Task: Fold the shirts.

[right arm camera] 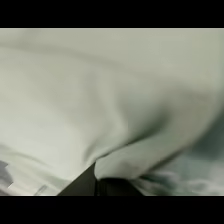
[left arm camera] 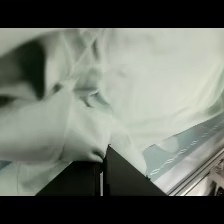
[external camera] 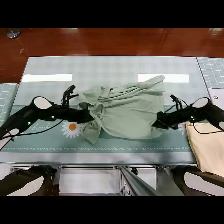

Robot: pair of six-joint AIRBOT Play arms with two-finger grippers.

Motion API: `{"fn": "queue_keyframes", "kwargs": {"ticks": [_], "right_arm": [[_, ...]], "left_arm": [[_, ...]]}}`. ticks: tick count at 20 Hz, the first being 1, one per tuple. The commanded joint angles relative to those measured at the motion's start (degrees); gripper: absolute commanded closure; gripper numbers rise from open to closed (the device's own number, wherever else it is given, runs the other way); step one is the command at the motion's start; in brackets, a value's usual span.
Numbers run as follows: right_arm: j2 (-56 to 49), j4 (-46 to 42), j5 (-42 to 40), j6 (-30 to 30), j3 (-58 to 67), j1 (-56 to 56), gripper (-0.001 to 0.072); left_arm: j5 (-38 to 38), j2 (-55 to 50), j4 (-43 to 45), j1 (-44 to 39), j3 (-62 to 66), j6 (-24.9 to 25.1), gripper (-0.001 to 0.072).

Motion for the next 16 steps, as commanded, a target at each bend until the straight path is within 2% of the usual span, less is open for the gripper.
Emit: {"fn": "queue_keyframes", "kwargs": {"ticks": [1, 3, 6, 10, 12, 16], "right_arm": [[-1.7, 3.3, 3.0, -1.8, 10.0, 3.4, 0.068], [-1.7, 3.1, 6.3, -0.2, 23.1, 3.1, 0.0681], [-1.7, 2.8, 6.9, 3.9, 48.6, 3.0, 0.0681], [-1.5, -0.2, 9.6, 6.5, 82.8, 3.1, 0.0681], [3.0, -0.5, 8.5, 6.1, 87.1, 3.1, 0.0681], [16.4, -4.6, 8.2, 2.6, 82.4, 3.1, 0.0681]], "left_arm": [[-4.0, 1.4, -0.4, 1.6, 8.4, 0.9, 0.068], [-4.2, 3.5, -0.4, 5.0, 17.2, 0.8, 0.068], [-4.2, 6.3, -0.4, 11.1, 33.0, 0.6, 0.0681], [-4.3, 10.3, -0.4, 17.7, 52.5, -0.3, 0.0681], [-4.3, 13.3, -0.4, 20.1, 59.2, -0.3, 0.068], [-4.2, 21.2, 3.0, 23.0, 66.1, -0.3, 0.0681]]}}
